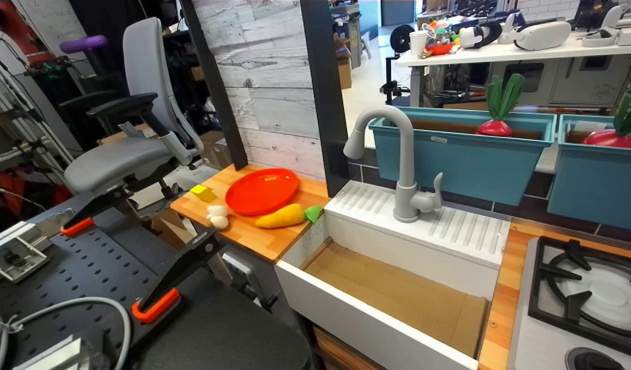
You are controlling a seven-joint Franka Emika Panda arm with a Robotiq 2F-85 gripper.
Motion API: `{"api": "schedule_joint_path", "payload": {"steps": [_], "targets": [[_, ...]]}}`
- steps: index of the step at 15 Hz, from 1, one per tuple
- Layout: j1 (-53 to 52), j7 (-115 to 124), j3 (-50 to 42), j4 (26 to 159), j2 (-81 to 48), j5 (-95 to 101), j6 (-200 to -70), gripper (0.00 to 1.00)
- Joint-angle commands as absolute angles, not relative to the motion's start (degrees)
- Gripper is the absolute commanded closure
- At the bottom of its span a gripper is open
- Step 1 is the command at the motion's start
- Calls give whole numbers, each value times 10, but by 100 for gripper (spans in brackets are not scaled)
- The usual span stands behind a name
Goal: Move the tap nozzle to the right
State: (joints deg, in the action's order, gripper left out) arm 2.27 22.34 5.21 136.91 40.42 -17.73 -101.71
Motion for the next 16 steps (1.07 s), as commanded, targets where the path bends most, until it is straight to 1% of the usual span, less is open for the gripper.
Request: {"api": "schedule_joint_path", "payload": {"steps": [1, 4, 10, 16], "targets": [[39, 235, 49, 1351, 318, -205, -1128, 0], [37, 248, 43, 1330, 246, -205, -1195, 0], [45, 247, 6, 1301, 140, -192, -1283, 0], [59, 245, -38, 1258, 36, -196, -1322, 0]]}}
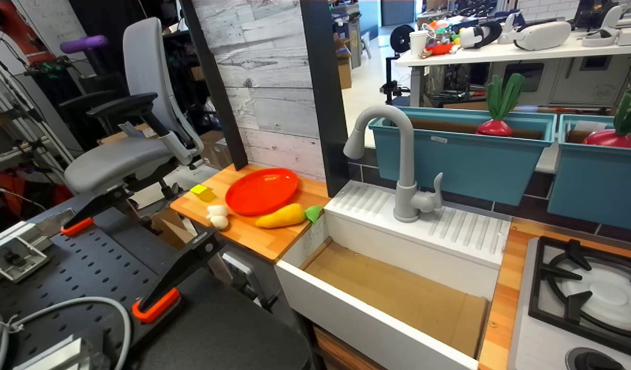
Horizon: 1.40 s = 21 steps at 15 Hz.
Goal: Move the tap nozzle to the right
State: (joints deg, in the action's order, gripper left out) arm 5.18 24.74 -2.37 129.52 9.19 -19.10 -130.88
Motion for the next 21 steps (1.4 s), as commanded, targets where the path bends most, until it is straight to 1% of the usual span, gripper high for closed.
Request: {"api": "schedule_joint_path", "payload": {"steps": [1, 4, 6, 7, 9, 12, 18, 21], "targets": [[62, 247, -44, 1248, 15, -194, -1322, 0], [67, 257, -58, 1217, -53, -190, -1339, 0], [68, 265, -66, 1196, -79, -164, -1318, 0], [64, 250, -64, 1231, -47, -181, -1328, 0], [64, 251, -68, 1214, -74, -175, -1328, 0], [64, 253, -68, 1205, -81, -174, -1327, 0], [60, 291, -73, 1232, -125, -171, -1480, 0], [59, 306, -83, 1220, -171, -164, -1519, 0]]}}
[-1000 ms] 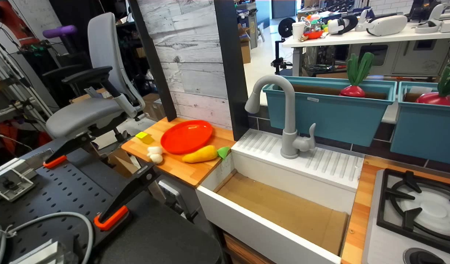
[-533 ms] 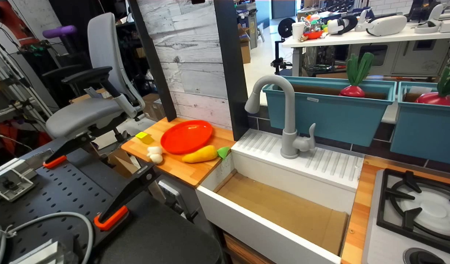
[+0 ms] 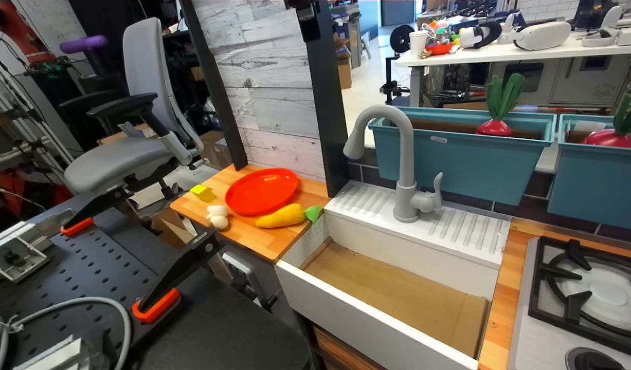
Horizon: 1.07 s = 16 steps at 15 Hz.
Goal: Move the tap nozzle to the right
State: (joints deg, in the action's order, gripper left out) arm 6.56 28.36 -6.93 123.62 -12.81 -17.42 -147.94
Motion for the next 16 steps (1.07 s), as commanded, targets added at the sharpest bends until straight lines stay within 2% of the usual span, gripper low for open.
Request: {"api": "schedule_joint_path", "payload": {"steps": [1, 16], "targets": [[58, 313, -87, 1212, -188, -163, -1523, 0], [41, 415, -104, 1080, -375, -176, -1543, 0]]}}
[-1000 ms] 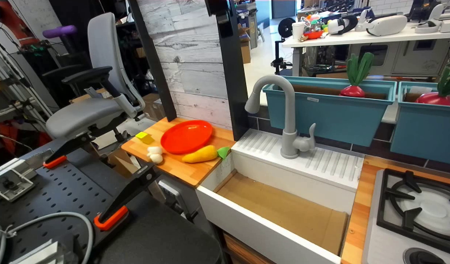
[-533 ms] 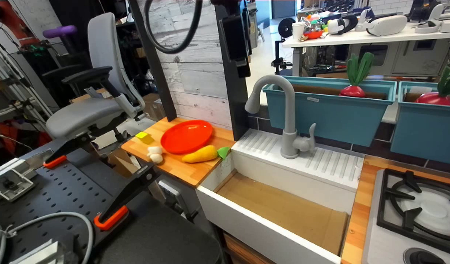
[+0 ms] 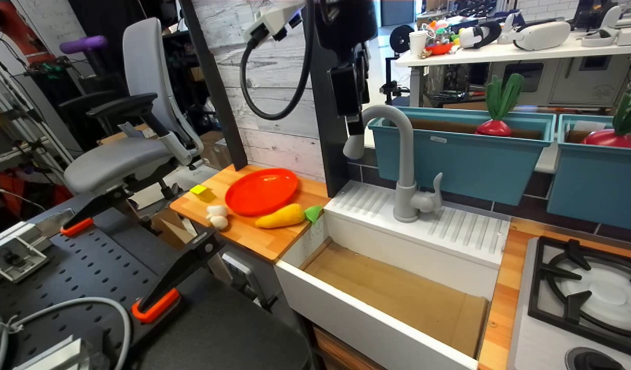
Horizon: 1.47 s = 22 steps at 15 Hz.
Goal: Move the tap nozzle to the right
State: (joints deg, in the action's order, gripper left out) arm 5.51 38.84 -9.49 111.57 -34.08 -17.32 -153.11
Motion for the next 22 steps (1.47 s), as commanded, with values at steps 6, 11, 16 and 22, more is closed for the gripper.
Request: {"api": "schedule_joint_path", "payload": {"steps": [6, 11, 16, 22], "targets": [[35, 443, -103, 1038, -411, -173, -1539, 31], [33, 443, -107, 1035, -421, -167, -1544, 69], [33, 427, -108, 1053, -416, -160, -1548, 96], [38, 380, -107, 1064, -408, -147, -1538, 94]]}}
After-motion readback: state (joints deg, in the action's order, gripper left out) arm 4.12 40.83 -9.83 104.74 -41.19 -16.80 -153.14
